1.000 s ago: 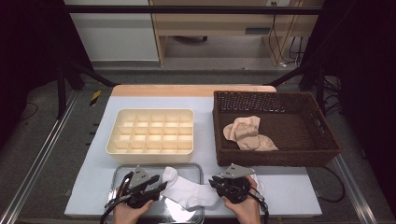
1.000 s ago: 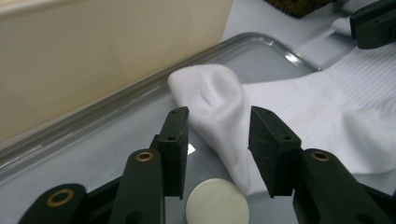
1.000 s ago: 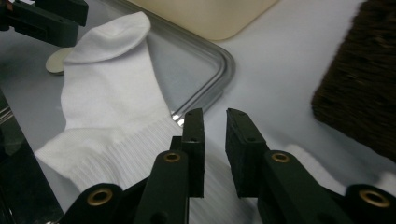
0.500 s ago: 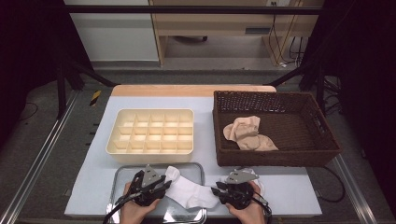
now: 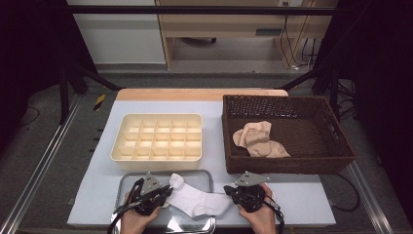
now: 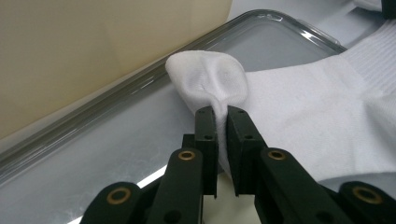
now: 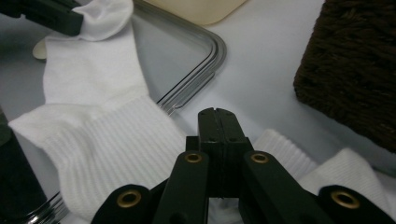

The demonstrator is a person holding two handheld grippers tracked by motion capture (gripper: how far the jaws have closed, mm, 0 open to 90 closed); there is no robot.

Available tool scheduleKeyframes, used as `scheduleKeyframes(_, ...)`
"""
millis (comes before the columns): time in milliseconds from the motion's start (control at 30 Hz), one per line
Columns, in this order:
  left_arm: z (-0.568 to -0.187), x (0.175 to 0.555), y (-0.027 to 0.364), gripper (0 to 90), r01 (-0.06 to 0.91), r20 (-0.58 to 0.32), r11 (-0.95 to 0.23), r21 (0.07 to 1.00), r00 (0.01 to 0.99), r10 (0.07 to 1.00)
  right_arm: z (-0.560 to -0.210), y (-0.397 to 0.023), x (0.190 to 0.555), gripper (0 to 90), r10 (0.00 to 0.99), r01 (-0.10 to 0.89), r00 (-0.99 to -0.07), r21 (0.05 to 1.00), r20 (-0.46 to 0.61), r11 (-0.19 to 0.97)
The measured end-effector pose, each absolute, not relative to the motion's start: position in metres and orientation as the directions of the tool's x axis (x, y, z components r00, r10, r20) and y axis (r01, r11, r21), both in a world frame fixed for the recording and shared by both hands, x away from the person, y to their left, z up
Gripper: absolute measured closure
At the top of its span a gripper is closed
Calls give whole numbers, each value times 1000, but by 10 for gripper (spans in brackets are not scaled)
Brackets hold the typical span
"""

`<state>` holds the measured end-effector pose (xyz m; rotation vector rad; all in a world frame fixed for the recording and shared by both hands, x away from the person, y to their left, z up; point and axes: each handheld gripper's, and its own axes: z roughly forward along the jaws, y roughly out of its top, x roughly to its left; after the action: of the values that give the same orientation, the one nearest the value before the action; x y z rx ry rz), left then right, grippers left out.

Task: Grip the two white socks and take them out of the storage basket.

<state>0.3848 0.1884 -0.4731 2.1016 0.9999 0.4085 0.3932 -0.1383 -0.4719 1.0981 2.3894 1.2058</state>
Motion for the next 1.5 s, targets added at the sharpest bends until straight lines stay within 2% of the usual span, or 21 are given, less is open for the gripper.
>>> scheduleKeyframes(200,-474,385,191,802,526,-40,-397,752,638,769,-472,-137,394,892,695,503,-708,781,126,371)
scheduleKeyframes(500,-474,388,187,763,511,-23,-410,756,647,763,-473,-137,388,738,685,504,-714,786,145,359)
scheduleKeyframes(633,-468,387,192,631,498,-30,-378,781,634,772,-469,-142,382,654,692,507,-706,790,149,346)
scheduleKeyframes(733,-461,387,192,539,484,-39,-362,797,638,769,-470,-143,381,634,693,518,-704,780,156,351)
scheduleKeyframes(900,-462,386,175,471,474,0,-413,777,657,754,-476,-137,382,629,691,534,-706,757,155,376)
scheduleKeyframes(1000,-468,387,168,527,472,59,-457,754,644,762,-480,-132,383,664,685,536,-713,746,150,395)
scheduleKeyframes(1133,-473,391,166,670,484,69,-468,739,637,768,-483,-127,384,759,674,537,-722,741,158,402)
scheduleKeyframes(1267,-473,391,168,802,490,56,-464,738,640,766,-482,-123,384,891,678,535,-722,734,141,417)
scheduleKeyframes(1500,-465,390,188,839,503,-52,-370,781,643,764,-472,-123,385,900,682,525,-720,744,128,414)
